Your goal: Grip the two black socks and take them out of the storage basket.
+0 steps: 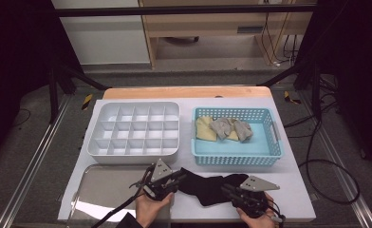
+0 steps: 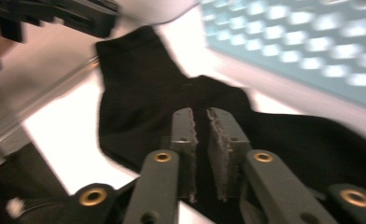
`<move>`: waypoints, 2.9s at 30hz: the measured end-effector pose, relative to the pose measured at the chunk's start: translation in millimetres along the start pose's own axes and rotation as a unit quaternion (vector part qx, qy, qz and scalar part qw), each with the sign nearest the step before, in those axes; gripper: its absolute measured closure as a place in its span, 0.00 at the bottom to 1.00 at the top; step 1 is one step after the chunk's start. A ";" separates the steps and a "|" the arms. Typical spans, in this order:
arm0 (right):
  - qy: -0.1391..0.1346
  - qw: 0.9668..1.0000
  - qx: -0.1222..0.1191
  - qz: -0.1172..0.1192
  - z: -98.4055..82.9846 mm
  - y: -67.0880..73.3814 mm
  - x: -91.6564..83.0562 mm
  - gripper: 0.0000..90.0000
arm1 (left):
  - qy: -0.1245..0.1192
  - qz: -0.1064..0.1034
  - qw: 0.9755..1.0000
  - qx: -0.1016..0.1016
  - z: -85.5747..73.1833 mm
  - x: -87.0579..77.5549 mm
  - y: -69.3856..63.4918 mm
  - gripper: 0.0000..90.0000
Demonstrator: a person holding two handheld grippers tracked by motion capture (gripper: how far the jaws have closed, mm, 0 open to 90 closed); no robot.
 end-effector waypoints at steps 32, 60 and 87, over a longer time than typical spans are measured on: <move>0.029 0.999 -0.011 0.027 -7.6 13.7 19.3 0.98 | 0.051 0.039 0.998 -0.021 -11.8 18.7 9.1 0.64; -0.030 0.999 0.020 -0.037 -0.8 -20.0 -16.1 0.90 | 0.052 0.051 0.997 -0.010 5.1 19.3 16.2 0.74; 0.018 0.988 0.106 -0.114 -23.0 -70.6 -36.0 0.94 | 0.057 0.030 0.998 -0.024 -4.1 16.8 12.1 0.89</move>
Point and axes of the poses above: each handheld gripper's, and its own axes: x roughly forward along the jaws, z roughly out of its top, y roughly to its left, the point moved 3 cm from there along x, roughly forward along the jaws, and after that the axes turned 1 degree about z, right-handed, at the moved point
